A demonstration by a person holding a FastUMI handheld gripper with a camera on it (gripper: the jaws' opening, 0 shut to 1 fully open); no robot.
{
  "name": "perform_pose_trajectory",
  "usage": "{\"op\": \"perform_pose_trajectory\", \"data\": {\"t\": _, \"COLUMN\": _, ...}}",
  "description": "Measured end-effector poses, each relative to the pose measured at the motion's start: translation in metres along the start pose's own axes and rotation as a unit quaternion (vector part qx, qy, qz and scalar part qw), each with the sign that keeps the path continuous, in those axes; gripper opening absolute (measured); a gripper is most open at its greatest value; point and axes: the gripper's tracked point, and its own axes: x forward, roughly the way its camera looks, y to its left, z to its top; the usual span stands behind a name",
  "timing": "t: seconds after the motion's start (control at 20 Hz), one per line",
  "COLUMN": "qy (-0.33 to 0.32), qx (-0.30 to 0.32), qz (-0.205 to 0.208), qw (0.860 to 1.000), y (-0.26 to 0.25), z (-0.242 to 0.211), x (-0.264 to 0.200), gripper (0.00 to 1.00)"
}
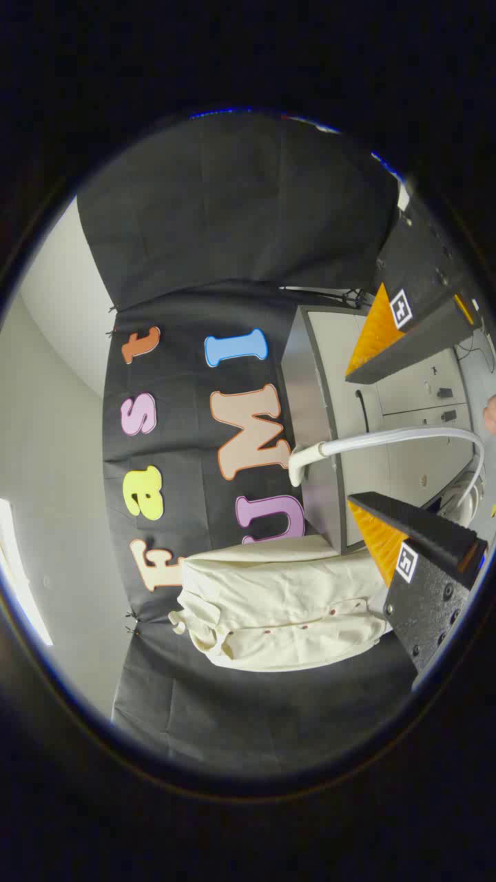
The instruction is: Iron the clothes twice with a garment steamer, once on the left side and once on the right side.
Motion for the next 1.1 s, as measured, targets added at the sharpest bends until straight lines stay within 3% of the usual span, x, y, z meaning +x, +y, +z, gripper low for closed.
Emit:
{"op": "perform_pose_trajectory", "data": {"t": 0.65, "qy": 0.003, "qx": -0.004, "qz": 0.023, "qw": 1.0, "y": 0.005, "z": -0.001, "x": 0.004, "gripper": 0.97}}
{"op": "perform_pose_trajectory", "data": {"t": 1.1, "qy": 0.013, "qx": -0.016, "qz": 0.042, "qw": 0.999, "y": 0.016, "z": 0.026, "x": 0.059, "gripper": 0.96}}
